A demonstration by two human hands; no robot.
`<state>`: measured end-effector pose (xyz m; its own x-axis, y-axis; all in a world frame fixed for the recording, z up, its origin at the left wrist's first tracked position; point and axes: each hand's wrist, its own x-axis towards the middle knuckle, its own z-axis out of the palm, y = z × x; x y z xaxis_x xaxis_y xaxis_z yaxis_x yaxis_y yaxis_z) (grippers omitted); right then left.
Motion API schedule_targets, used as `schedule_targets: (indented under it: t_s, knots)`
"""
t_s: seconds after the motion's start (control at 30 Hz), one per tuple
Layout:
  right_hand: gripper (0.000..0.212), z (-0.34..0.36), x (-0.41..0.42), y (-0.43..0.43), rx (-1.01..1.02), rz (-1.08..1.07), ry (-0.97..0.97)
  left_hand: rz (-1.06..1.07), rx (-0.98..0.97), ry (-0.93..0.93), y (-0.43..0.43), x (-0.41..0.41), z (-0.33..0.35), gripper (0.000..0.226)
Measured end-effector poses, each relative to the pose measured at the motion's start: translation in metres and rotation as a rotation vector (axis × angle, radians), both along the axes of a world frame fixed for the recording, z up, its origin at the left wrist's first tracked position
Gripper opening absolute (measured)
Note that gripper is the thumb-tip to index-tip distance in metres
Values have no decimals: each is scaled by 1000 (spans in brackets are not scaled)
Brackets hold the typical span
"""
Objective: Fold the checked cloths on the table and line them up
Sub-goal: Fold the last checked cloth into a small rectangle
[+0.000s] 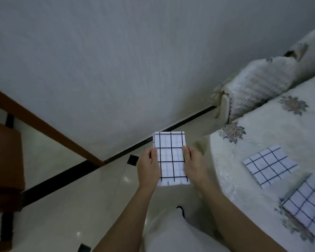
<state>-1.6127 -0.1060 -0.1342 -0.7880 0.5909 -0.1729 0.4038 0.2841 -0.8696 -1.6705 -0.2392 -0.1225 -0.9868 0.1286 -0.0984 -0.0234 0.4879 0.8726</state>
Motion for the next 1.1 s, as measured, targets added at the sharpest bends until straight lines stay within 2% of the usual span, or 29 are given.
schedule_targets:
  t_s: [0.4, 0.73, 1.1]
  knots:
    - [36, -12, 21, 126, 11, -525, -43, -524, -48, -61, 171, -38, -7, 30]
    - [39, -33, 52, 170, 17, -920, -152, -943, -90, -174, 270, -41, -40, 28]
    - [38, -61, 22, 210, -137, -1054, -371, -1235, -235, -313, 345, -91, -73, 22]
